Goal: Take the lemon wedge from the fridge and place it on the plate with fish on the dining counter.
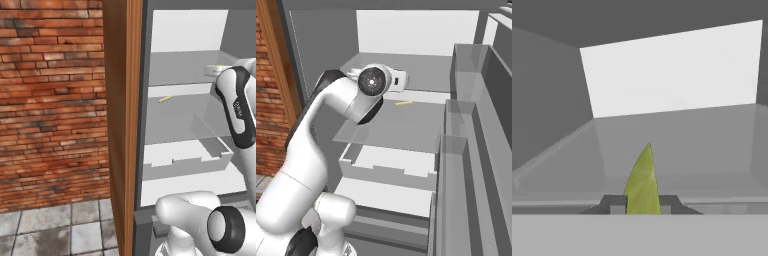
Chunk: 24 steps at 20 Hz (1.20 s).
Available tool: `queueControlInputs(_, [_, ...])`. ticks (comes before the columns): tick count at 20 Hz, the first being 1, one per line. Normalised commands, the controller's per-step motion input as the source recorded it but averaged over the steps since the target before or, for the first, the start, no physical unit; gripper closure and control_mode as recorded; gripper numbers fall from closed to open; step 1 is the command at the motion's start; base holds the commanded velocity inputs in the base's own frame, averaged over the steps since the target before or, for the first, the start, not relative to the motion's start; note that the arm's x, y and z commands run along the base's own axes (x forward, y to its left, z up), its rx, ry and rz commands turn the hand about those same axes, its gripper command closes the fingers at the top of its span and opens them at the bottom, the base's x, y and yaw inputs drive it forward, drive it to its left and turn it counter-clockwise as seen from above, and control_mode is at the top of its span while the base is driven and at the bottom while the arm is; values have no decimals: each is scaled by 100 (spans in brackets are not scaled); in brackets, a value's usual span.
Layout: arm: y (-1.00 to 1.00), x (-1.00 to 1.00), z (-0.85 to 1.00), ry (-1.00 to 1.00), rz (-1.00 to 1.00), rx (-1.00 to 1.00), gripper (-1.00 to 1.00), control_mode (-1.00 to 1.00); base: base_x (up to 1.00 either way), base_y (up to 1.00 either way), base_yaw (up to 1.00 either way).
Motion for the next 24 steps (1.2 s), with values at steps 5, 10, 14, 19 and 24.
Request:
queueControlInputs(5, [6, -100, -41, -8, -1, 0, 100, -100, 0, 0, 0])
queueControlInputs(10, [0, -88, -1, -26, 0, 0, 100, -100, 0, 0, 0])
queueControlInputs(14, [0, -4, 0, -5, 0, 0, 100, -100, 0, 0, 0])
queueControlInputs(19, [0, -47, -14, 0, 0, 0, 100, 100, -20, 0, 1])
queueControlInputs(24, [0, 0, 0, 0, 0, 0, 100, 100, -100, 0, 26])
